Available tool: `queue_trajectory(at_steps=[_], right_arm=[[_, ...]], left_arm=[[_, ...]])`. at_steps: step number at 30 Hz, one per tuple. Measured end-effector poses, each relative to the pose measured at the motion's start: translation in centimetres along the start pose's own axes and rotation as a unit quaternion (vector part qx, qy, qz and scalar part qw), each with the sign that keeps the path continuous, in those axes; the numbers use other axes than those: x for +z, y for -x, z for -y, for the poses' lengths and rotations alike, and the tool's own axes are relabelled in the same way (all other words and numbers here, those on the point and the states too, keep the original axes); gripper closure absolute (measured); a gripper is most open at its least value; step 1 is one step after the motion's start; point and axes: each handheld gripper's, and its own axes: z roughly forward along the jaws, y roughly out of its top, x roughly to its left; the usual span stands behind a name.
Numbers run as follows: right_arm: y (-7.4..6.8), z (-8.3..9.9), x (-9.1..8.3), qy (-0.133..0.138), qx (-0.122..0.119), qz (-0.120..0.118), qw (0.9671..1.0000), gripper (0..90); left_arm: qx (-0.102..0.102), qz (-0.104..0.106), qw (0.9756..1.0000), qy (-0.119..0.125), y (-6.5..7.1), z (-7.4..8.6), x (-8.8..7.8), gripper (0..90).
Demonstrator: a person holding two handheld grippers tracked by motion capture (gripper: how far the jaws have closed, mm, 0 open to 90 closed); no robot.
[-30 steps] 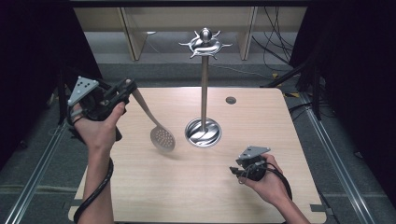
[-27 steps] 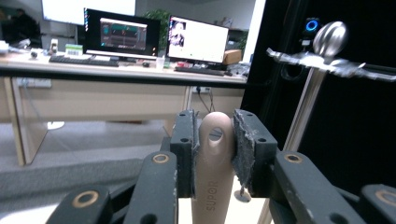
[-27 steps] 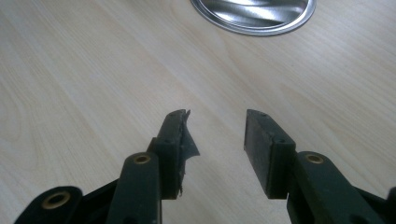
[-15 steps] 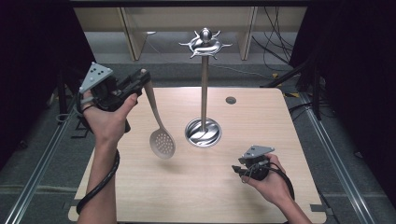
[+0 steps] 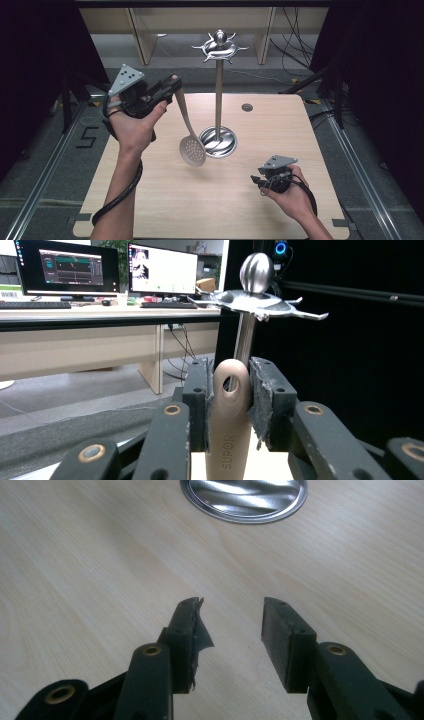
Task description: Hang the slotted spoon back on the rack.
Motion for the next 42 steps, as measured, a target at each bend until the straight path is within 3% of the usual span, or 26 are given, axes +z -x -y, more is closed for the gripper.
queue_trajectory(at_steps=[10,13,15,16,17,19,26,29,42], right_arm=[[0.6,0.0,0.2,0.005,-0.003,-0.002,1.0000,59.6],[0.6,0.0,0.1,0.006,-0.004,0.005,1.0000,59.6],[0.5,0.0,-0.1,0.005,-0.002,0.010,0.9999,59.7],[0.5,0.0,-0.2,0.004,-0.002,0.017,0.9999,59.7],[0.3,0.0,-0.4,-0.001,0.014,0.020,0.9997,59.8],[0.5,0.0,-0.3,0.002,0.004,0.026,0.9997,59.8],[0.7,0.0,-0.1,0.004,0.007,0.025,0.9997,59.8],[0.6,0.1,-0.3,0.000,0.021,0.020,0.9996,59.8],[0.5,0.1,-0.2,0.002,0.009,0.022,0.9997,59.8]], left_arm=[[0.025,0.001,0.9997,-0.007,1.4,-1.1,0.9,69.7],[0.022,0.001,0.9997,-0.010,1.4,-1.1,1.2,69.7],[0.040,0.005,0.9992,-0.007,1.1,-1.1,1.5,69.7],[0.039,0.006,0.9992,-0.009,1.2,-1.1,1.6,69.7],[0.038,0.009,0.9992,-0.009,1.2,-1.0,1.6,69.7],[0.037,0.010,0.9992,-0.009,1.2,-1.0,1.6,69.7],[0.043,0.012,0.9990,-0.007,1.6,-1.2,2.2,69.7],[0.040,0.012,0.9991,-0.007,1.6,-1.3,2.5,69.7],[0.039,0.009,0.9992,-0.003,1.8,-2.1,3.9,69.7]])
